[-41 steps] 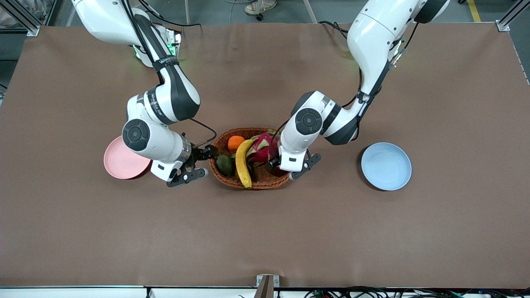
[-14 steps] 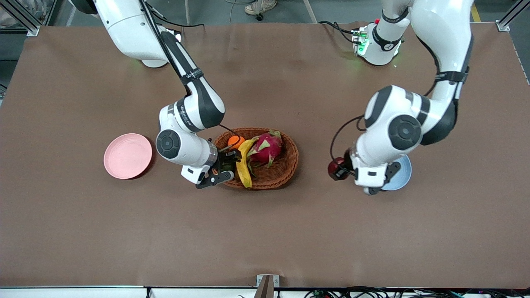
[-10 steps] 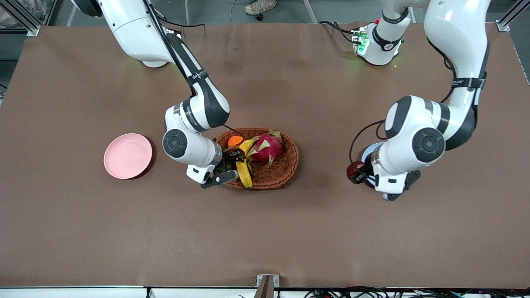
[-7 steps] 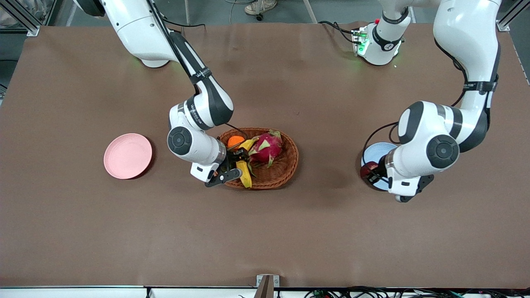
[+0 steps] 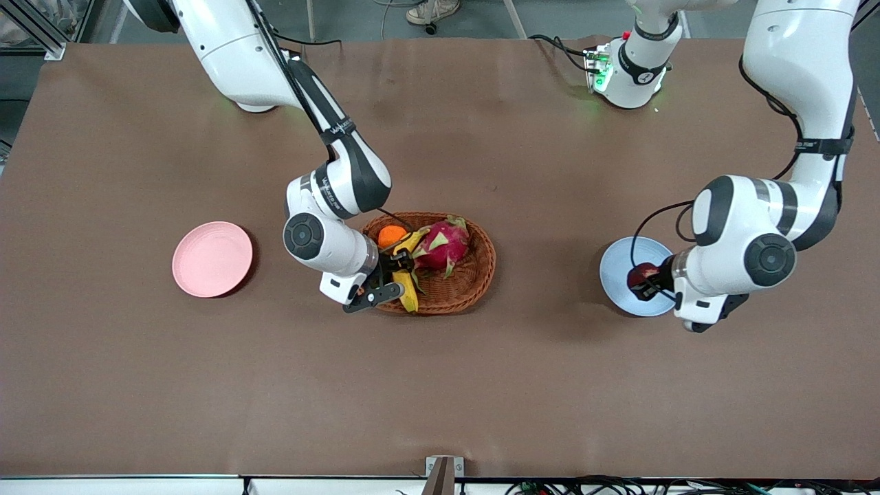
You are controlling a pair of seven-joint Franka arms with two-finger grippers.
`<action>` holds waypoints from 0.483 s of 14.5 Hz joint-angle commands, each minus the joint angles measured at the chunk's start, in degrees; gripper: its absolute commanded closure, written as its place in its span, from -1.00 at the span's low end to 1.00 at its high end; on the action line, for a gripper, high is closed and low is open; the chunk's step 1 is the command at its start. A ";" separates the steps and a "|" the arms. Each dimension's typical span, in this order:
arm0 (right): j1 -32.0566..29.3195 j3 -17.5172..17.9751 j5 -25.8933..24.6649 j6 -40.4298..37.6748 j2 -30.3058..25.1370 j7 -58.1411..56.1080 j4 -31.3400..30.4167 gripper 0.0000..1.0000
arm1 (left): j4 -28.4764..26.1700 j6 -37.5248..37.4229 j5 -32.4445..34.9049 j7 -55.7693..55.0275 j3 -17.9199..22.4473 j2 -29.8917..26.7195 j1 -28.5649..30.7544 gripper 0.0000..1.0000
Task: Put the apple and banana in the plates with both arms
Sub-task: 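Lift the apple with the left gripper toward the blue plate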
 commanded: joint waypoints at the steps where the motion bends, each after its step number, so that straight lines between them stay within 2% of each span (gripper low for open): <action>1: 0.88 -0.39 1.15 0.44 0.66 -0.24 0.88 -0.36 | -9.63 6.68 0.71 2.01 -1.06 -5.07 1.75 0.79; 7: 1.14 -0.39 1.07 2.64 1.36 -0.24 0.88 -0.27 | -17.90 18.02 0.71 4.30 -1.06 -5.34 2.37 0.78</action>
